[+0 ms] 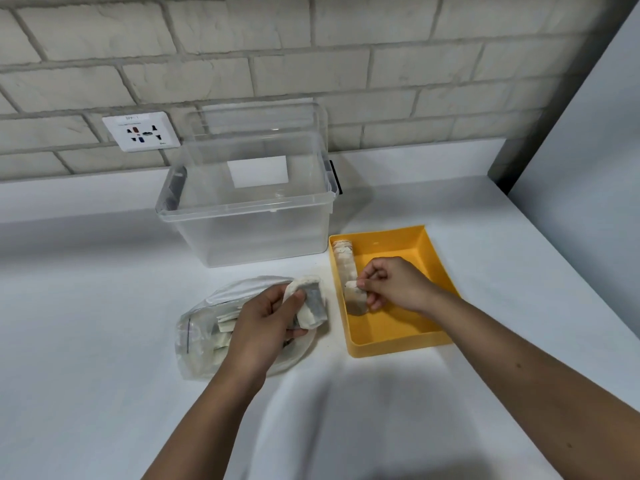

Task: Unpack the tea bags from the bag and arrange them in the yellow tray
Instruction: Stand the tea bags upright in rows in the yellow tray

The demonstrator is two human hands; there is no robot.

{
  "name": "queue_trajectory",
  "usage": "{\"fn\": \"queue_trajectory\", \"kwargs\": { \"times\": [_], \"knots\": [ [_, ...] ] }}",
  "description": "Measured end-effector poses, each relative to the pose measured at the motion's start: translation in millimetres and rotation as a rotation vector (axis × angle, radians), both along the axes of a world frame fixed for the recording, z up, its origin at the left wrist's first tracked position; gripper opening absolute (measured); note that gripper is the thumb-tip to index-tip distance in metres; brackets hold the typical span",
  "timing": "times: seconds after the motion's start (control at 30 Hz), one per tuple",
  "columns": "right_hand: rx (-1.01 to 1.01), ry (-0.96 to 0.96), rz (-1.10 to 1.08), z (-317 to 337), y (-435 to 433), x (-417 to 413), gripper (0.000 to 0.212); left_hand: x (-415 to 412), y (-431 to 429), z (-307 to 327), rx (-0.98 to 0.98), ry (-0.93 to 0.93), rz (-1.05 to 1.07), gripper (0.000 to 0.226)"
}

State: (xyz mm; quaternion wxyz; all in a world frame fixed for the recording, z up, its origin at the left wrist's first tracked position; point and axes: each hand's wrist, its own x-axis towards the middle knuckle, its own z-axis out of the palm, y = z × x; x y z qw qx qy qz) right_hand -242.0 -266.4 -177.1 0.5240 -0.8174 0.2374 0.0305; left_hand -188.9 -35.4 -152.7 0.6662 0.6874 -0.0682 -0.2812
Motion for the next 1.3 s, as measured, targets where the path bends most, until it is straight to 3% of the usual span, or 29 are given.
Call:
{"fn": "queue_trajectory", "kwargs": {
  "times": [0.17,0.4,0.6,0.7,0.77,0.87,0.93,1.1,1.3],
  "knots": [
    [0.044,0.013,-0.107,-15.9,-0.8,20.7,0.006,2.2,-0.4,-1.3,-0.032,0.049,0.001,0.017],
    [-0.045,-0.041,-0.168,-16.4,3.7,30.8,0.007,2.3,-2.1,-2.7,-0.083,0.106,0.008,0.016],
    [-0.274,-0.225,-0.184,9.9,13.3,18.0,0.017,2.7,-5.5,-3.3,-0.111,0.152,0.001,0.017],
    [-0.095,-0.340,-0.086,37.9,35.9,0.1,0.014,2.3,-10.2,-2.7,-0.127,0.183,-0.013,0.020],
    [-0.003,-0.359,0.061,48.9,50.2,-13.8,0.024,1.7,-13.7,-1.2,-0.141,0.201,-0.027,0.022],
    [-0.200,-0.336,0.198,47.1,58.7,-24.6,0.034,0.3,-16.3,1.1,-0.165,0.232,-0.030,0.025],
    [-0.265,-0.350,0.171,43.0,59.3,-26.2,0.027,-1.2,-16.0,2.9,-0.183,0.254,-0.023,0.027],
    [-0.194,-0.352,0.078,39.8,58.0,-30.3,0.003,-5.5,-12.1,4.2,-0.175,0.262,-0.055,0.027],
    [-0.069,-0.327,0.027,40.6,60.8,-33.1,0.003,-6.3,-7.5,1.3,-0.131,0.218,-0.124,0.022]
  ]
}}
